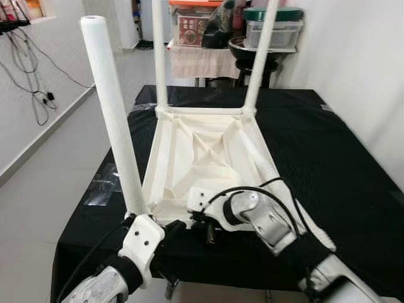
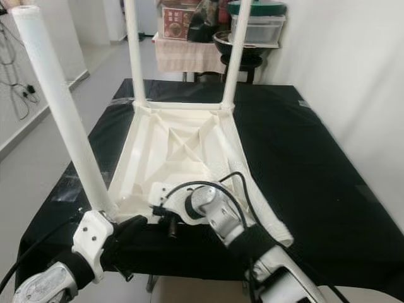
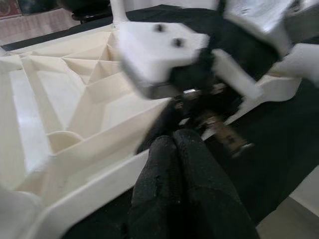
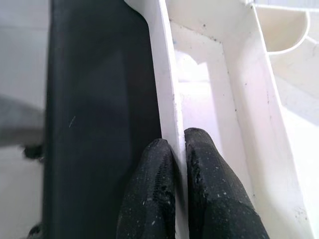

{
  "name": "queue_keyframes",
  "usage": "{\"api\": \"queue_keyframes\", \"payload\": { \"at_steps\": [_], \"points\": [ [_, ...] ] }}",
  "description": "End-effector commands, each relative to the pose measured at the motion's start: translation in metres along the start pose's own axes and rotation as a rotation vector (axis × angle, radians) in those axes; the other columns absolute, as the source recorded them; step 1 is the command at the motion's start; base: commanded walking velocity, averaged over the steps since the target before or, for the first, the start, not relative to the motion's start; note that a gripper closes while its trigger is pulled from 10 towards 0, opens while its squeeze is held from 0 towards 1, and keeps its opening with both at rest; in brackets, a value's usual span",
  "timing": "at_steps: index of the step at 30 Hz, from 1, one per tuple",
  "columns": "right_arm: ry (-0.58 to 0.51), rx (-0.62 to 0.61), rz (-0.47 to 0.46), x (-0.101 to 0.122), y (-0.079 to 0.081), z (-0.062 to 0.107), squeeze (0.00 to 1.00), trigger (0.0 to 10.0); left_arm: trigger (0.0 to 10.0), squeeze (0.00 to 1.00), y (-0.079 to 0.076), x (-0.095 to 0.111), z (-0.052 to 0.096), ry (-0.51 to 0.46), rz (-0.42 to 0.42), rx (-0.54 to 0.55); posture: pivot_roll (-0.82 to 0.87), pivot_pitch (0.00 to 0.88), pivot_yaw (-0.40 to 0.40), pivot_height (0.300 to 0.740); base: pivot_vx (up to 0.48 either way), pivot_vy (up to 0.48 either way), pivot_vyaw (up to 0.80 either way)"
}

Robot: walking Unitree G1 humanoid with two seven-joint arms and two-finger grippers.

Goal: Building children table

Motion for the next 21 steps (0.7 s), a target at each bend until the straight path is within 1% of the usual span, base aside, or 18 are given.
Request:
{"api": "queue_keyframes", "payload": {
  "at_steps": [1, 3, 6, 7, 8, 9, 15, 16, 21],
  "points": [
    [0.019, -0.129, -0.003, 0.000, -0.017, 0.006, 0.00, 10.0, 10.0, 0.00, 0.001, -0.002, 0.000, 0.017, -0.013, 0.000, -0.05, 0.000, -0.038, 0.740, 0.000, 0.000, 0.00],
    [-0.005, -0.177, 0.015, 0.008, -0.022, 0.002, 0.00, 10.0, 10.0, 0.00, 0.000, -0.002, -0.001, 0.015, -0.014, 0.003, -0.04, 0.000, -0.042, 0.740, 0.000, 0.000, 0.00],
    [-0.020, -0.198, 0.018, 0.012, -0.025, 0.000, 0.00, 10.0, 10.0, 0.00, 0.000, -0.002, -0.001, 0.015, -0.013, 0.005, -0.04, 0.000, -0.042, 0.740, 0.000, 0.000, 0.00],
    [-0.022, -0.204, 0.021, 0.012, -0.026, -0.001, 0.55, 10.0, 10.0, 0.00, 0.000, -0.002, -0.001, 0.015, -0.012, 0.007, -0.04, 0.000, -0.043, 0.740, 0.000, 0.000, 0.00],
    [-0.022, -0.204, 0.021, 0.012, -0.026, -0.001, 0.55, 10.0, 10.0, 0.00, 0.000, -0.002, -0.001, 0.015, -0.012, 0.007, -0.04, 0.000, -0.043, 0.740, 0.000, 0.000, 0.00],
    [-0.021, -0.204, 0.033, 0.010, -0.026, -0.001, 1.00, 10.0, 10.0, 0.00, 0.001, -0.002, -0.001, 0.015, -0.011, 0.008, -0.04, 0.000, -0.043, 0.740, 0.000, 0.000, 0.00],
    [-0.033, -0.208, 0.014, 0.008, -0.027, 0.000, 1.00, 10.0, 10.0, 0.00, 0.001, -0.002, -0.001, 0.014, -0.011, 0.008, -0.05, 0.001, -0.041, 0.740, 0.000, 0.000, 0.00],
    [-0.074, -0.197, 0.009, 0.009, -0.027, 0.007, 1.00, 10.0, 10.0, 0.00, 0.001, -0.002, -0.001, 0.014, -0.013, 0.005, -0.05, 0.000, -0.038, 0.740, 0.000, 0.000, 0.00],
    [-0.090, -0.195, 0.006, 0.009, -0.028, 0.010, 1.00, 10.0, 10.0, 0.00, 0.001, -0.002, -0.001, 0.014, -0.014, 0.003, -0.05, 0.000, -0.038, 0.740, 0.000, 0.000, 0.00]
  ]
}}
Point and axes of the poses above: a point about 5 cm out from each wrist's last joint towards the gripper, its own z axis pointing back from the gripper into the wrist, its own x axis along the axis of the wrist's last joint, y = z × x, the point moved 2 cm from there along -z, pointing out of the wrist towards the gripper, and after that the axes turned 10 degrees about z, right-handed, at the moved point
